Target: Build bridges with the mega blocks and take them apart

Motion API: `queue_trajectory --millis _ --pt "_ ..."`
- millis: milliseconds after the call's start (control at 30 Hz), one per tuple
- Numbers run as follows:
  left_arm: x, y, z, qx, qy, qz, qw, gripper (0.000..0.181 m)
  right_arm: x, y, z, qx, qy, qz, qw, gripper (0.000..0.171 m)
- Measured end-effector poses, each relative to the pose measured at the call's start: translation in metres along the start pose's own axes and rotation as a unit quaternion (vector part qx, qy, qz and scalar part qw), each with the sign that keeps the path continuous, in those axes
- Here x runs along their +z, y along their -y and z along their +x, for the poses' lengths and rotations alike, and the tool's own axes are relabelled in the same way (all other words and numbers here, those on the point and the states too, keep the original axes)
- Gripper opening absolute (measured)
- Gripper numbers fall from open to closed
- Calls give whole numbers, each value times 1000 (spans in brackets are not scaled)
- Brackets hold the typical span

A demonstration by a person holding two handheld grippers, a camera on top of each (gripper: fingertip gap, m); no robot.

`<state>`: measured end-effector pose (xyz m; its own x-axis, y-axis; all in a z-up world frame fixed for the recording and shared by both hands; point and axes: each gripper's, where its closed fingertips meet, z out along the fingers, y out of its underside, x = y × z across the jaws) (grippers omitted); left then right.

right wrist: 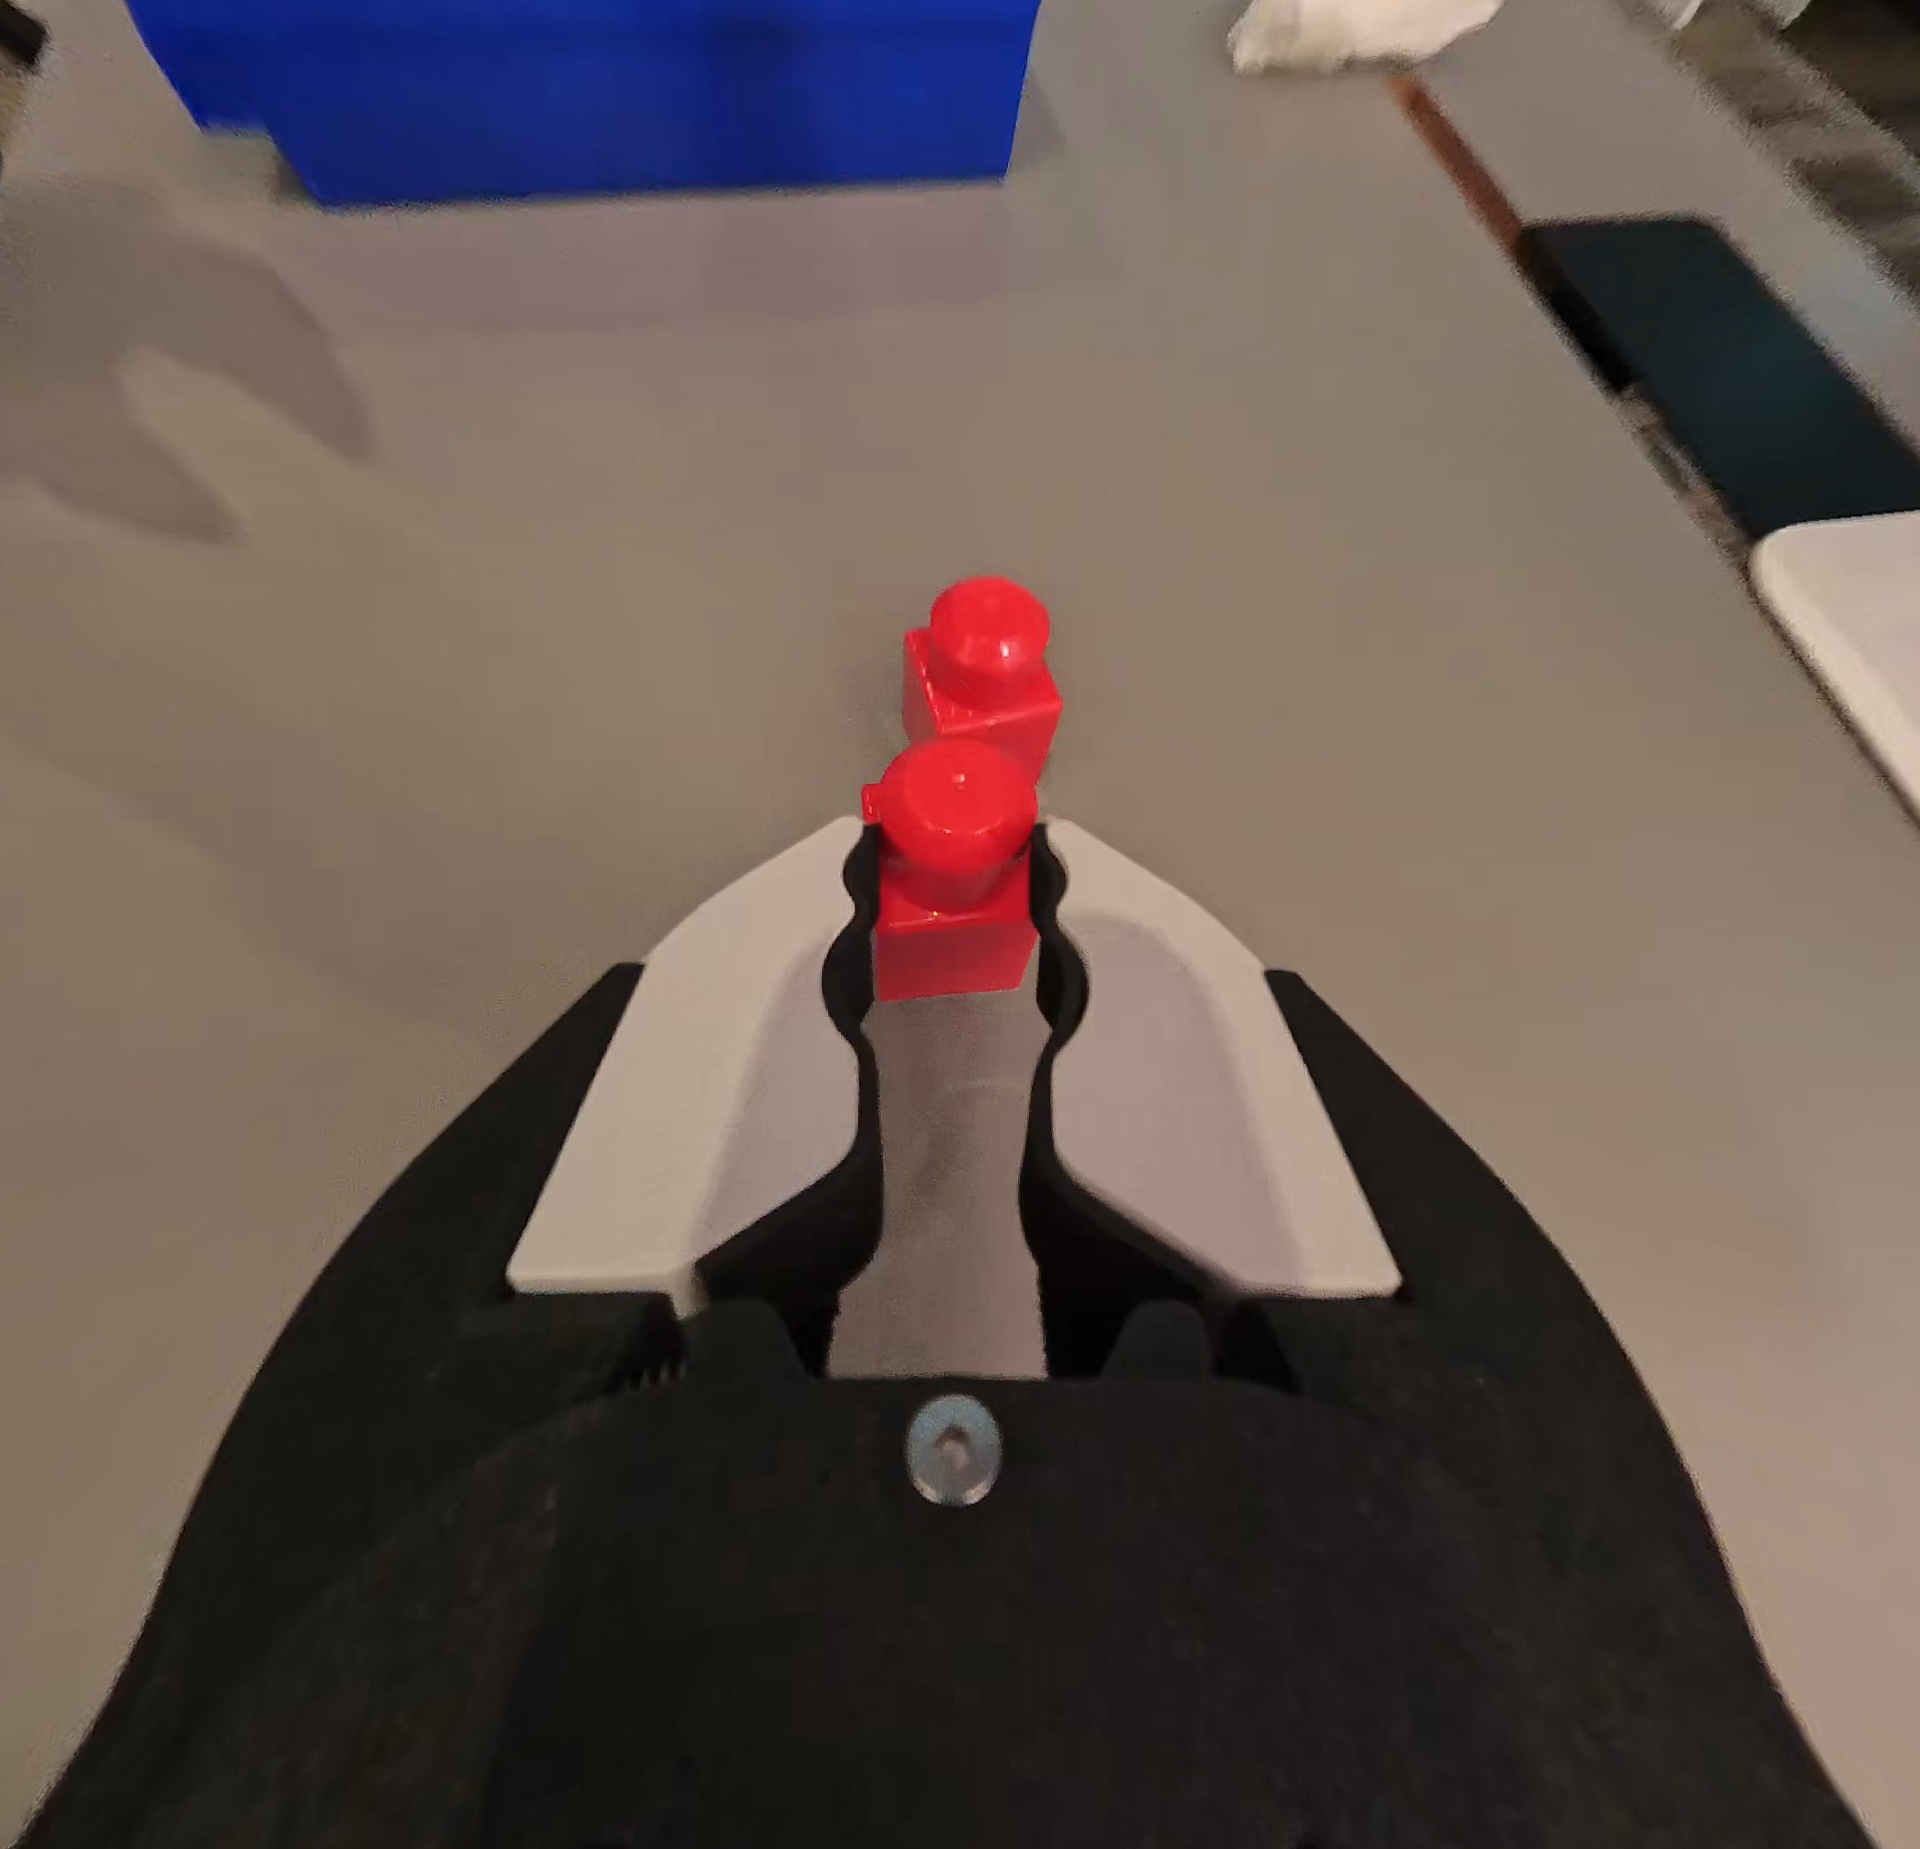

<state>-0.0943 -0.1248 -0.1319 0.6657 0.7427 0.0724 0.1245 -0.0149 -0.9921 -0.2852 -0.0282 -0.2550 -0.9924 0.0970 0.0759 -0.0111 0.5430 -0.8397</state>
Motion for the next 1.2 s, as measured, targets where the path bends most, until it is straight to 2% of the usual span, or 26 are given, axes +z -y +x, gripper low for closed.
queue_trajectory --millis 133,300,433,533,700,867,967,1033,1200 --pt "-22 -3 -3 -1 21 -2 1000 37 26 -14 8 -32 4 -31 999 27" --pt "-49 0 -12 5 54 6 999 38 38 -9 14 -63 3 -17 998 27" --pt "-72 1 -25 -6 82 12 997 44 42 -8 17 -44 16 0 999 28" --pt "-91 -2 -38 -8 107 18 994 49 42 -9 17 -23 21 11 999 47" --pt "-128 -2 -74 -8 152 23 988 52 21 -1 18 -6 7 56 998 54" --pt "-158 -9 -153 38 231 -85 969 50 -19 0 9 -23 -31 80 996 52" --pt "-154 -15 -193 -43 222 -112 968 50 -34 -2 -3 -19 -39 105 994 51" --pt "-146 -20 -218 -63 224 -127 964 48 -39 -5 -12 -13 -35 115 993 51" --pt "-151 -56 -293 21 328 -258 909 46 -40 -12 -23 2 -27 127 992 50"
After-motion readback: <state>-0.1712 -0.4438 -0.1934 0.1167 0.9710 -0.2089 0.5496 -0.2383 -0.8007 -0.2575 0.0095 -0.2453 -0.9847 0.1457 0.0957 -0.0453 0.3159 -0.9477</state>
